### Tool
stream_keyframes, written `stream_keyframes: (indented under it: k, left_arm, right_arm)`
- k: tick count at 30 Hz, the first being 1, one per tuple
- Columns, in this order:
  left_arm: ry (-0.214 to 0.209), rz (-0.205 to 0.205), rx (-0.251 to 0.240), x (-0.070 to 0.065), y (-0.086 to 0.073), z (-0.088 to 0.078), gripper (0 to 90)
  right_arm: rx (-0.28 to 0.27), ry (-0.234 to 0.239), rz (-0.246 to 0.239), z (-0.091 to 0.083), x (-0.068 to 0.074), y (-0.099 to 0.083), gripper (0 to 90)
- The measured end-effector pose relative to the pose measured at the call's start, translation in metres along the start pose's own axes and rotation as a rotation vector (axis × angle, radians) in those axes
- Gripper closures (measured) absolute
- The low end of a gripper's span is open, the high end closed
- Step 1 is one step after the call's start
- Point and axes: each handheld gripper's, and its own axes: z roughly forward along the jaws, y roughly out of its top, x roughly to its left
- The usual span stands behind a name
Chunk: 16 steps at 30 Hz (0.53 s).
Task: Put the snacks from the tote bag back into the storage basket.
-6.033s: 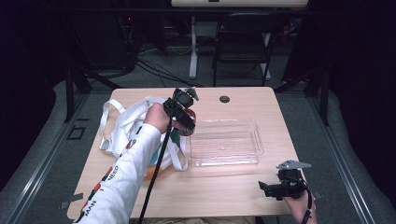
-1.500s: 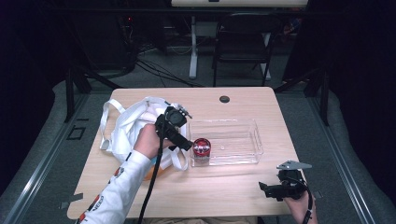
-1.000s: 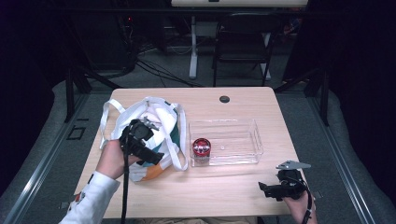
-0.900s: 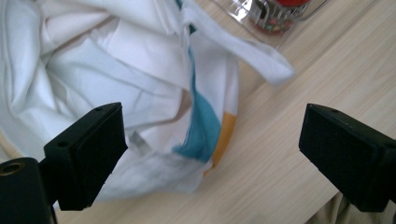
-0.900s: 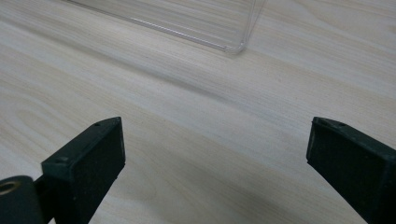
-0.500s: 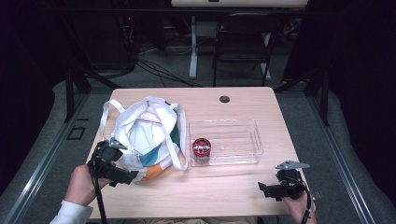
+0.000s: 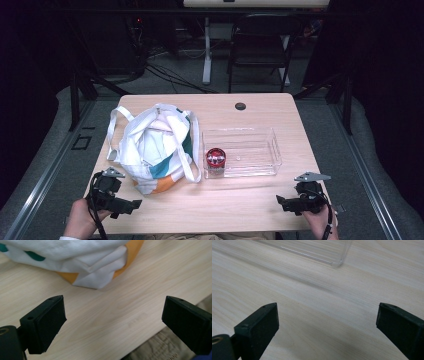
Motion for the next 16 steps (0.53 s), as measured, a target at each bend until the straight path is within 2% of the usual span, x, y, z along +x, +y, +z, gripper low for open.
stream_keyframes:
  k: [3,8,11,16]
  left_arm:
    - [-0.027,-0.021,-0.043,0.000,-0.007,0.004,4.9]
    - [-0.042,-0.035,-0.045,0.002,-0.016,0.011,4.9]
    - [-0.034,-0.033,-0.053,0.001,-0.016,0.010,3.8]
    - [-0.044,-0.011,-0.023,0.000,-0.014,0.014,3.9]
  right_arm:
    - [0.001,0.002,0.002,0.001,0.000,0.000,4.3]
    - [0.001,0.005,-0.003,0.001,0.001,0.000,4.3]
    - [0.004,0.006,-0.010,0.001,0.001,0.000,5.3]
    - [0.012,0.039,-0.034,0.003,0.003,0.000,6.6]
